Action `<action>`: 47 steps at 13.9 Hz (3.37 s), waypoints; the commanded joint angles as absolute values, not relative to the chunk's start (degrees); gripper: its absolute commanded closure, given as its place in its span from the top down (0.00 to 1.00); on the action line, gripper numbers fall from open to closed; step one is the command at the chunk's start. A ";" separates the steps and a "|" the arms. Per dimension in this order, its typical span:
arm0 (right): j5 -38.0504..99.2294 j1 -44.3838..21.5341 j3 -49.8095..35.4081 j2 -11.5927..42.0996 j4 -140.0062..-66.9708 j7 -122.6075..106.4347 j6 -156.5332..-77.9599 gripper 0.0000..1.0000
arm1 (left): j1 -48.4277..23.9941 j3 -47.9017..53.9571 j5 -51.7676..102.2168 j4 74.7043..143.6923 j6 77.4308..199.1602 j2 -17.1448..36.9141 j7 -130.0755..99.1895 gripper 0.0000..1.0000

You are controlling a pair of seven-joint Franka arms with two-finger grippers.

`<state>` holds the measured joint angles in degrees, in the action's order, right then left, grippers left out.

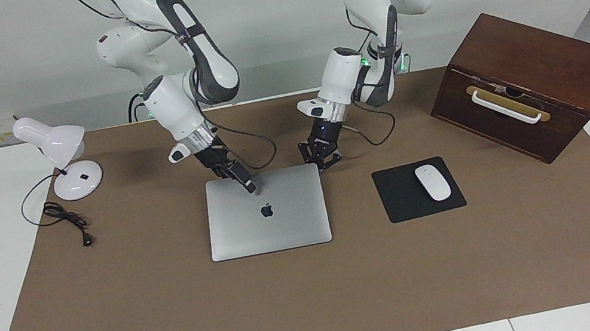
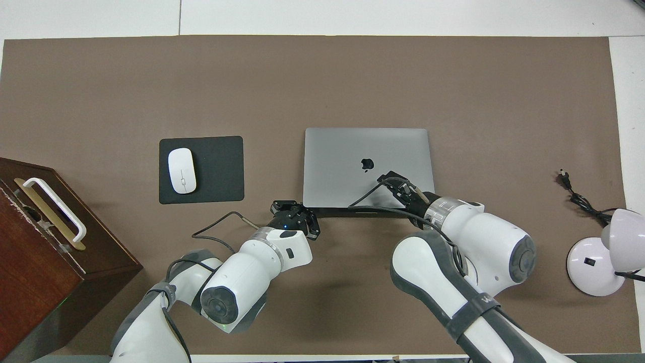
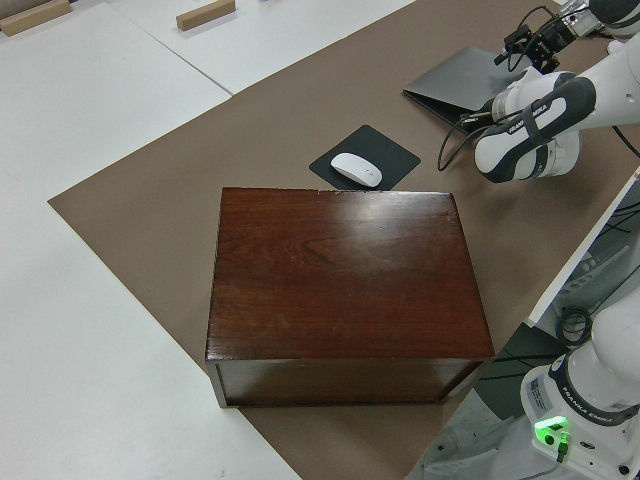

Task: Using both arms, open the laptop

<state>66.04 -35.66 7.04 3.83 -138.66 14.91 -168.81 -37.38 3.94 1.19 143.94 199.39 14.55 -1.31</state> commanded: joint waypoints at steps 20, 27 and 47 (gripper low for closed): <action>68.12 -32.44 6.77 15.73 -111.99 9.23 -173.23 1.00 | -38.58 2.29 1.85 142.38 200.48 17.58 1.05 0.00; 68.03 -30.42 6.77 20.12 -100.73 9.32 -173.06 1.00 | -38.67 2.29 1.85 142.29 200.48 17.58 1.05 0.00; 61.30 -29.81 6.33 19.85 -84.59 16.36 -174.66 1.00 | -37.97 2.29 2.72 142.21 200.48 17.32 0.79 0.00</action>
<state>64.79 -33.59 6.41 16.16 -92.85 20.08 -178.01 -37.39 3.56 1.31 143.71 199.50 14.78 -0.18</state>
